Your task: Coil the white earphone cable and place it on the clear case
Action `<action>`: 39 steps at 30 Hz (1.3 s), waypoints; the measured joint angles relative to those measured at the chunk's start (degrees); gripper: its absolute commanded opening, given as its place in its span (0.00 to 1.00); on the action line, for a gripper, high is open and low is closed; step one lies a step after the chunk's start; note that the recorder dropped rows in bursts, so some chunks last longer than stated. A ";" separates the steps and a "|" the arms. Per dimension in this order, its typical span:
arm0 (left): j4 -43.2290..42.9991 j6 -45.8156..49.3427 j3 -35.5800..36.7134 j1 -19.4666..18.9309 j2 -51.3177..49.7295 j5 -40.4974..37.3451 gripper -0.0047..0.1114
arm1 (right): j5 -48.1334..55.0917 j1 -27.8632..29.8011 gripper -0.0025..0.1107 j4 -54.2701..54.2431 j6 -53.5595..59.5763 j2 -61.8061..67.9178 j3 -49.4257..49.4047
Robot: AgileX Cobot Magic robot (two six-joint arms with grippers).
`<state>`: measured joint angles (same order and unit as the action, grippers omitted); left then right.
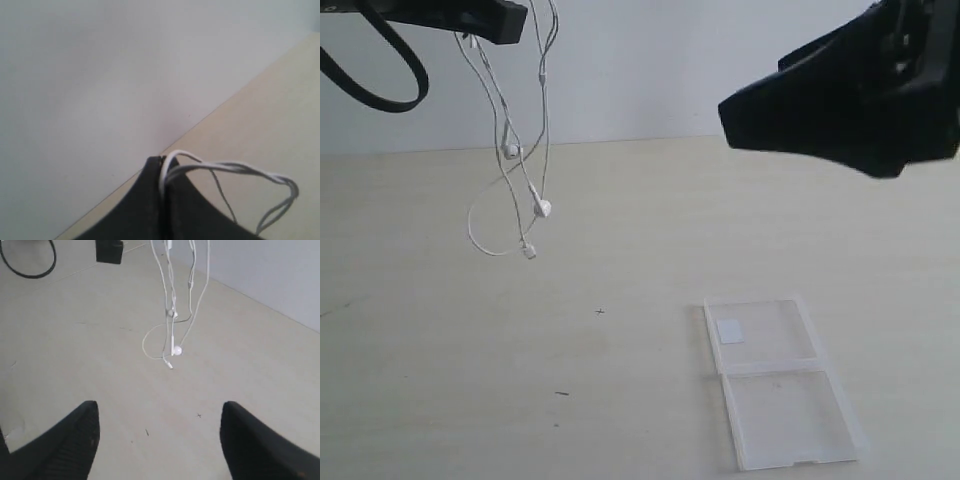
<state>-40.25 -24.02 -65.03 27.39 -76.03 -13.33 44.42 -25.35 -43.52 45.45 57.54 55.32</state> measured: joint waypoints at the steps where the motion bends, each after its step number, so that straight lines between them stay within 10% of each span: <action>1: -0.26 0.00 0.00 0.00 0.00 0.25 0.04 | -1.28 0.00 0.62 -2.74 3.62 0.00 -2.34; 17: -0.06 -1.12 0.00 0.00 0.00 3.78 0.04 | -6.82 0.00 0.67 -52.22 53.20 16.15 -10.04; 39: 0.18 -7.62 0.00 0.00 -2.73 9.13 0.04 | -22.68 -9.81 0.67 -55.94 64.28 28.40 1.43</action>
<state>-40.07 -31.65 -65.03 27.39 -78.77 -4.20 21.74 -35.16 -99.46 109.74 85.94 56.75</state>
